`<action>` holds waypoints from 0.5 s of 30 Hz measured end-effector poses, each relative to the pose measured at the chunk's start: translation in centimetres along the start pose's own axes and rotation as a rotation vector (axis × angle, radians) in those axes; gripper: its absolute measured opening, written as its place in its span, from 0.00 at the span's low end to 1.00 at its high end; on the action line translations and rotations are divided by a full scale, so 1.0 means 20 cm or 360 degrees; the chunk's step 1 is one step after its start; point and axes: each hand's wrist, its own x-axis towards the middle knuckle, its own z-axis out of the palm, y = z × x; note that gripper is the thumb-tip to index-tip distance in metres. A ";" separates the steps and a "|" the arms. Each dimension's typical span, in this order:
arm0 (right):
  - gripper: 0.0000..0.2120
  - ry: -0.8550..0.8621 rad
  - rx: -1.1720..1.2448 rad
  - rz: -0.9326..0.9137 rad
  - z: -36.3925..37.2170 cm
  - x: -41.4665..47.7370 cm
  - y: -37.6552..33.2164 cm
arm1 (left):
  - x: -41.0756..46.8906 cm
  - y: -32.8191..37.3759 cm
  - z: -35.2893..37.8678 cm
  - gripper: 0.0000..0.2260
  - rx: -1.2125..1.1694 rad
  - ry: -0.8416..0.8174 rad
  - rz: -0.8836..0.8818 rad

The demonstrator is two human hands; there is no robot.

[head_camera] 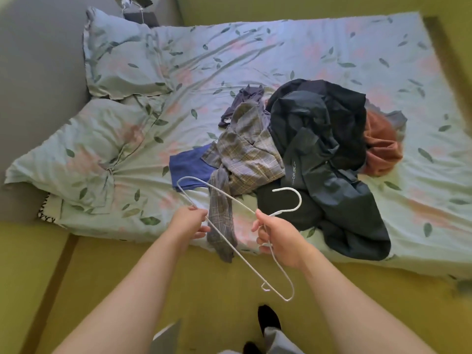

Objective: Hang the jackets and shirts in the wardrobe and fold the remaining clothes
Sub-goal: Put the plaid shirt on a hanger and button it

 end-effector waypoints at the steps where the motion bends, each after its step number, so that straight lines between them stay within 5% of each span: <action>1: 0.22 0.0034 -0.0075 -0.0019 0.01 -0.03 -0.02 | 0.00 0.01 0.01 0.07 0.0042 -0.0026 -0.0026; 5: 0.23 0.0236 -0.0247 -0.0139 0.01 -0.09 -0.09 | 0.09 0.10 0.07 0.09 0.0264 -0.0129 0.0015; 11: 0.24 0.0920 -0.0393 -0.0200 -0.07 0.02 -0.12 | 0.47 0.16 0.31 0.12 0.0797 -0.0508 -0.0021; 15: 0.25 0.1185 -0.0389 -0.0155 -0.13 0.15 -0.16 | 0.81 0.23 0.52 0.13 0.1294 -0.0528 0.0272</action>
